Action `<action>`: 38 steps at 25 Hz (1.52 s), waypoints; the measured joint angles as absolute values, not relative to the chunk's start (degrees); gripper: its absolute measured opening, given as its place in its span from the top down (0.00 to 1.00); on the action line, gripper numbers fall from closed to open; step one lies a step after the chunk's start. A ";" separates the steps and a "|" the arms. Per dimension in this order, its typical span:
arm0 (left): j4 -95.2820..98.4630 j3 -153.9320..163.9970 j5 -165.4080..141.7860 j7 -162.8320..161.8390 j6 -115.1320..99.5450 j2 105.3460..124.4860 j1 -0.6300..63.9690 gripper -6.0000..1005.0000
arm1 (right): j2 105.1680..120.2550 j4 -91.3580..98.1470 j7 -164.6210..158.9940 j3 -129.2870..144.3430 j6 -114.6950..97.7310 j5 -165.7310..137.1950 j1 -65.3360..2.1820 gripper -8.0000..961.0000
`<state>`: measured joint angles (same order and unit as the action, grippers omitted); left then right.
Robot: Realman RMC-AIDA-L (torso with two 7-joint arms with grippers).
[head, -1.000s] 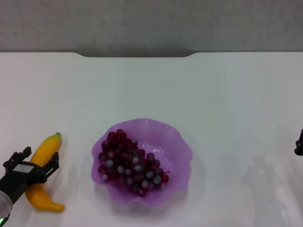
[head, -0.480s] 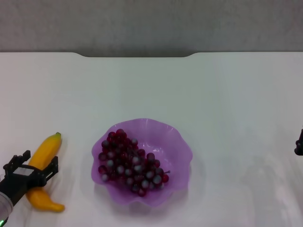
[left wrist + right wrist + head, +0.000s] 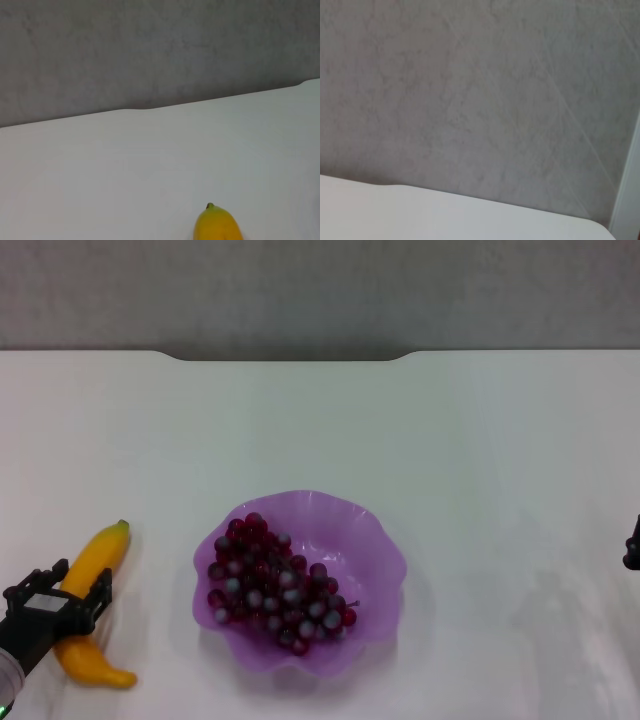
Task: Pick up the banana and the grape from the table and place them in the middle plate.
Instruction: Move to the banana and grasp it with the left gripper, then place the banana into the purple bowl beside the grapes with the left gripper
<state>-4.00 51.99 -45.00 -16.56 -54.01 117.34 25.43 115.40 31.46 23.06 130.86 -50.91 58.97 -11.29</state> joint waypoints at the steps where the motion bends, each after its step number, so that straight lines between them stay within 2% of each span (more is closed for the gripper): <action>1: -4.00 51.99 -44.99 -16.33 -54.01 117.33 25.43 0.20 | 115.39 31.46 23.06 130.86 -50.91 58.97 -11.29 0.97; 5: -4.01 51.96 -44.99 -15.39 -53.93 117.34 25.40 0.33 | 115.39 31.46 23.04 130.86 -50.92 58.94 -11.40 0.97; 10: -4.01 51.91 -44.88 -15.30 -53.89 117.34 25.39 0.42 | 115.39 31.46 22.32 130.86 -50.95 58.84 -11.46 0.97; 16: -4.03 51.85 -44.82 -15.22 -53.81 117.34 25.32 0.41 | 115.32 31.46 21.58 130.86 -51.58 58.79 -11.30 0.97; 18: -4.07 51.84 -44.85 -14.82 -53.82 117.33 25.32 0.53 | 115.37 31.45 21.58 130.86 -51.81 58.79 -11.21 0.97; 38: -4.45 47.58 -44.51 -13.47 -55.79 117.60 25.80 0.54 | 115.32 30.83 21.53 130.87 -51.54 58.80 -11.42 0.97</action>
